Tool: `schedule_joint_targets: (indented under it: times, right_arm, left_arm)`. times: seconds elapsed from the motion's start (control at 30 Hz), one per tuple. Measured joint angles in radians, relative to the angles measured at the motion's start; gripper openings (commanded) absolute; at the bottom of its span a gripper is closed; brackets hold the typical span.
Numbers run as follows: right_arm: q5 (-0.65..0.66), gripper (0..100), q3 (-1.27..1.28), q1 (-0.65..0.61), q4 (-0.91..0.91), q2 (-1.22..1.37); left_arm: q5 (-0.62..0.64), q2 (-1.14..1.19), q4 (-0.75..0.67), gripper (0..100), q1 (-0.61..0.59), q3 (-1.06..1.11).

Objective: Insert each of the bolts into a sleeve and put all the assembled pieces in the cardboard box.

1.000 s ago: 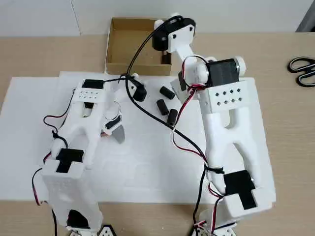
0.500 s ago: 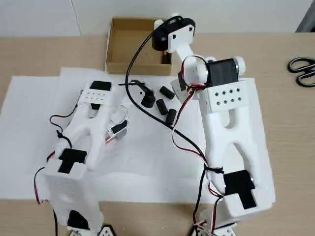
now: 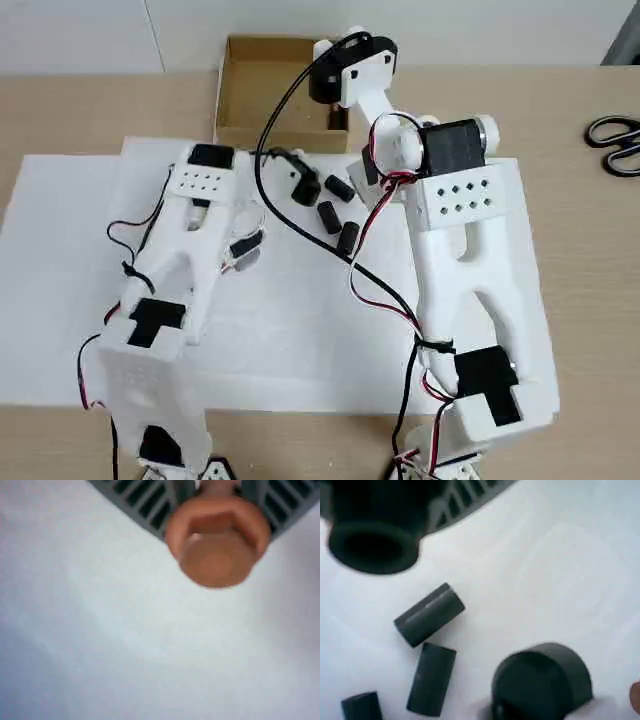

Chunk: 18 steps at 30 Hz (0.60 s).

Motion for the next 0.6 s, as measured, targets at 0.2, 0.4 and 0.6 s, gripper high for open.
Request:
schedule_joint_targets:
  times: [0.2,0.4,0.6]
  right_arm:
    - [0.0,0.4,0.0,0.0,0.0,0.0]
    - [-0.003,0.4,0.0,0.041,0.0,-0.034]
    - [-0.04,0.4,0.003,0.041,0.0,-0.249]
  left_arm:
    - [0.061,0.0,0.025,1,0.0,-0.087]
    - [0.155,-0.072,0.029,1,0.0,-0.123]
    - [0.256,-0.348,0.032,1,-0.015,-0.123]
